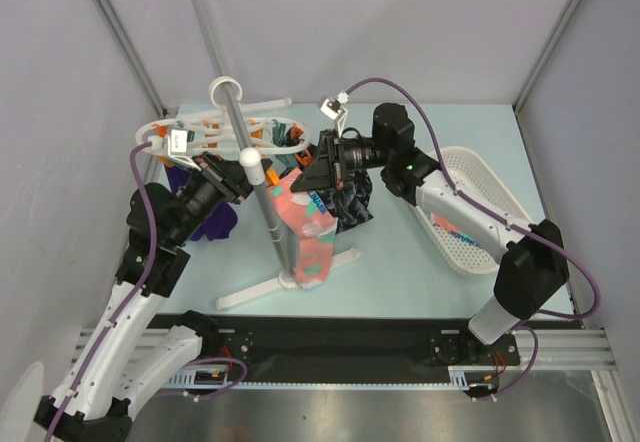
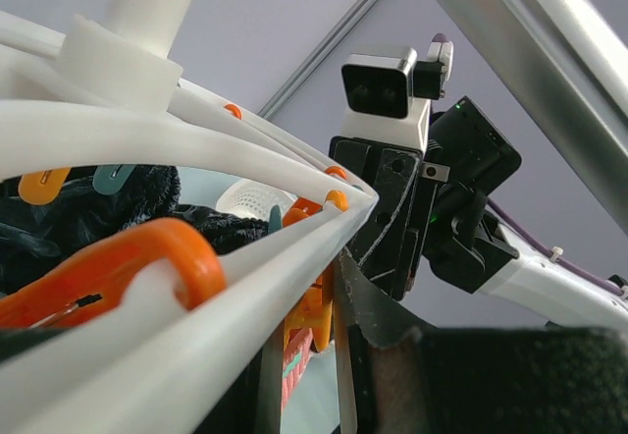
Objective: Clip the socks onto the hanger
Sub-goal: Clamp the sock onto the hanger.
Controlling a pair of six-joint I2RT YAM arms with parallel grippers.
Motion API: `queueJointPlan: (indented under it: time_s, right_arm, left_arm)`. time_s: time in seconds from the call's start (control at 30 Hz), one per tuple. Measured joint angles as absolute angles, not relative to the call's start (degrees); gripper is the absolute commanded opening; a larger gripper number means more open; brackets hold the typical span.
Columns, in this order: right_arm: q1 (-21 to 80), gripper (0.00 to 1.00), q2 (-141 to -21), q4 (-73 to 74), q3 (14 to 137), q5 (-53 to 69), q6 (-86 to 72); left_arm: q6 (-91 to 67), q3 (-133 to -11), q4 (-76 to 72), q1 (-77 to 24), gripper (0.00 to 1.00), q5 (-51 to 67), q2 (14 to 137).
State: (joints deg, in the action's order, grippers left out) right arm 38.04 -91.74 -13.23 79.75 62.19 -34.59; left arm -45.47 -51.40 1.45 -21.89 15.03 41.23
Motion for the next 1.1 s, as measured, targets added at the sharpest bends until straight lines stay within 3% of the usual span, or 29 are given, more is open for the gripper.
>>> queueJointPlan:
  time_s: [1.1]
  right_arm:
    - [39.5, 0.00, -96.8, -23.0, 83.7, 63.5, -45.5]
  left_arm:
    - [-46.5, -50.2, -0.8, -21.6, 0.00, 14.5, 40.8]
